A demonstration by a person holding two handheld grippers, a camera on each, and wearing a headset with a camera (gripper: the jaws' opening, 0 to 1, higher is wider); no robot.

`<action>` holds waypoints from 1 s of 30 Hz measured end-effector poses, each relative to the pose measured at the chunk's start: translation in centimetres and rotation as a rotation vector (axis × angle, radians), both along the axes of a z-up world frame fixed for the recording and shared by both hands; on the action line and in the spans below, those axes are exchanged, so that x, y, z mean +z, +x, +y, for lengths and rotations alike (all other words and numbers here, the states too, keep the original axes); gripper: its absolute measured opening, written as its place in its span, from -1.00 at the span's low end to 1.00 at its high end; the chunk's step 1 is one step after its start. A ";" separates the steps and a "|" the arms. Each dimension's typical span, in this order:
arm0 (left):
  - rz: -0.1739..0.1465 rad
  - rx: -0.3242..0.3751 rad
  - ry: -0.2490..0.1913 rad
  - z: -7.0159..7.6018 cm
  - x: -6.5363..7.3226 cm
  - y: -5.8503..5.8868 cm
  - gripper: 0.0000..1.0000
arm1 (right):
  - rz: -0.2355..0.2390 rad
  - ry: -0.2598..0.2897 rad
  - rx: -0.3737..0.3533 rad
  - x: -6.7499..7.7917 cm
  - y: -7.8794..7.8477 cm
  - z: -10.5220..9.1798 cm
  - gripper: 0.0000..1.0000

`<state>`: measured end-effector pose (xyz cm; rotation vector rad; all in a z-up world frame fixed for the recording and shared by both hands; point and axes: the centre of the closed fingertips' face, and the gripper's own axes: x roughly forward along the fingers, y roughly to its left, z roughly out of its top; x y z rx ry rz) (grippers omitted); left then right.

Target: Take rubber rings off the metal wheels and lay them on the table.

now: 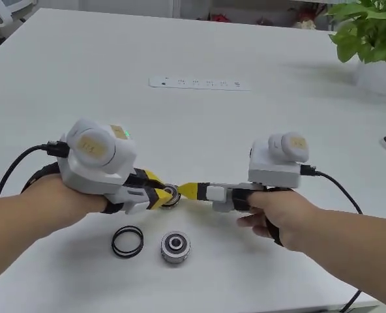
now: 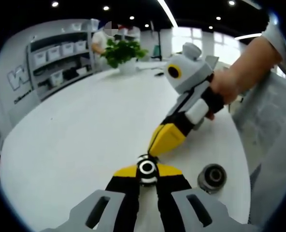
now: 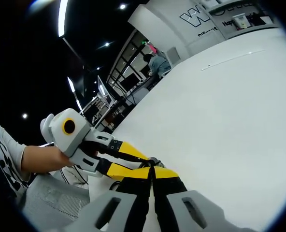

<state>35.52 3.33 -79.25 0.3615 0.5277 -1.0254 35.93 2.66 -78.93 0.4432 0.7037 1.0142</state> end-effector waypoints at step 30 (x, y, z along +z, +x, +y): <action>0.010 0.001 -0.007 -0.2 0.1 -0.2 -0.73 | -0.032 -0.010 0.055 0.2 -1.0 0.7 -1.00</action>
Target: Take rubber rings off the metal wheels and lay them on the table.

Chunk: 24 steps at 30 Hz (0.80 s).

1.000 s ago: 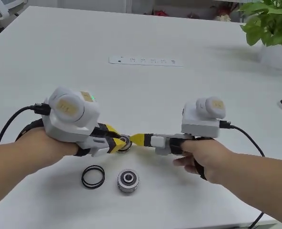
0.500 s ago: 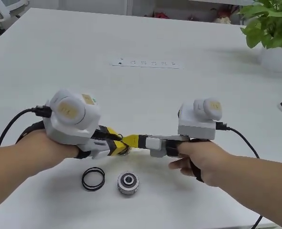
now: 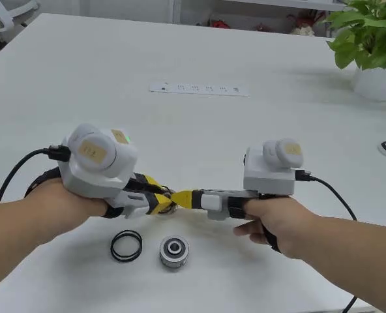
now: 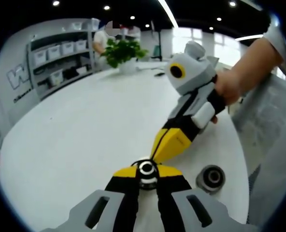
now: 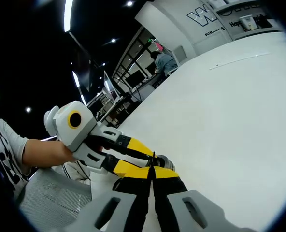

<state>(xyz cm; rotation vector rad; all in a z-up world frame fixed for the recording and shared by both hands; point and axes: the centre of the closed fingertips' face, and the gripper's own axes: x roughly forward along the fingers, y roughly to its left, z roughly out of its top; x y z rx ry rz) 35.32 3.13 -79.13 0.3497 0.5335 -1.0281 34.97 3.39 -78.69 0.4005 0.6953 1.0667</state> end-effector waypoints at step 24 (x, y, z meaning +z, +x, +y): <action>-0.035 -0.042 -0.025 0.3 2.0 -1.0 -0.52 | -0.011 0.059 -0.017 1.7 0.4 0.0 -1.00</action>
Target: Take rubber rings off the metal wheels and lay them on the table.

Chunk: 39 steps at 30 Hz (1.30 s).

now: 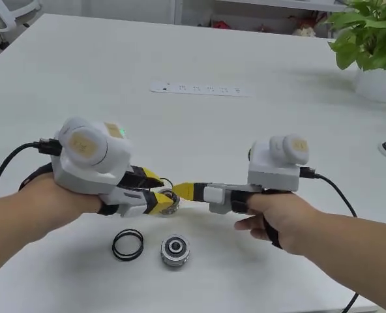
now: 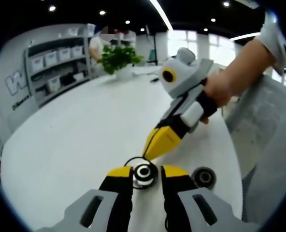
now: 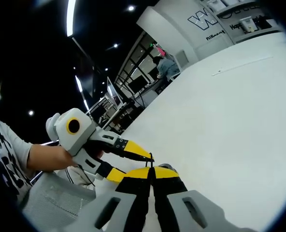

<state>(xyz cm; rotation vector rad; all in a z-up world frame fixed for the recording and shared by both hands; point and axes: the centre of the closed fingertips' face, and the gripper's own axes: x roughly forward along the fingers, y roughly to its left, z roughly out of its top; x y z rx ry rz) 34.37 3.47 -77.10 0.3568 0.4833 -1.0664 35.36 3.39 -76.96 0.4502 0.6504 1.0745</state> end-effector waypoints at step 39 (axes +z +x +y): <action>-0.052 0.074 -0.076 4.1 3.8 -1.4 0.09 | -0.005 0.081 -0.003 3.2 -0.8 0.4 -1.00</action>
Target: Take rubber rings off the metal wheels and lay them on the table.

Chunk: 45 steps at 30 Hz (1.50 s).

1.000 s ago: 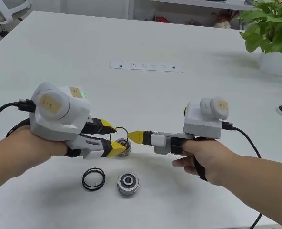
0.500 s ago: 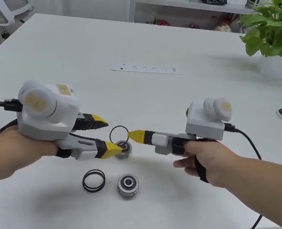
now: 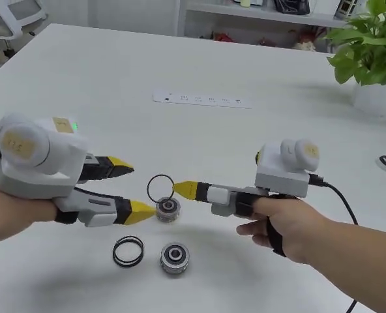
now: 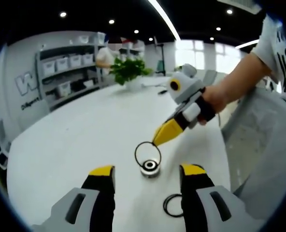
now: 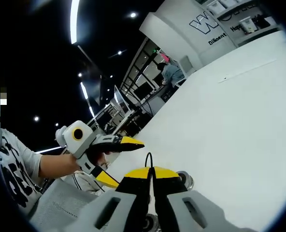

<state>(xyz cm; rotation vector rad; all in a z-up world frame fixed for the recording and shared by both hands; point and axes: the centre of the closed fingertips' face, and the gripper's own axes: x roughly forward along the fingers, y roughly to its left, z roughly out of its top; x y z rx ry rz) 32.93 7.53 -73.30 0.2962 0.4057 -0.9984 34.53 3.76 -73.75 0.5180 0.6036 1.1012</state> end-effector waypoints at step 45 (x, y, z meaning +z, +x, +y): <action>-0.002 0.037 0.010 4.6 -0.3 -4.3 0.30 | 0.034 -0.032 0.161 -0.3 -5.0 4.0 -1.00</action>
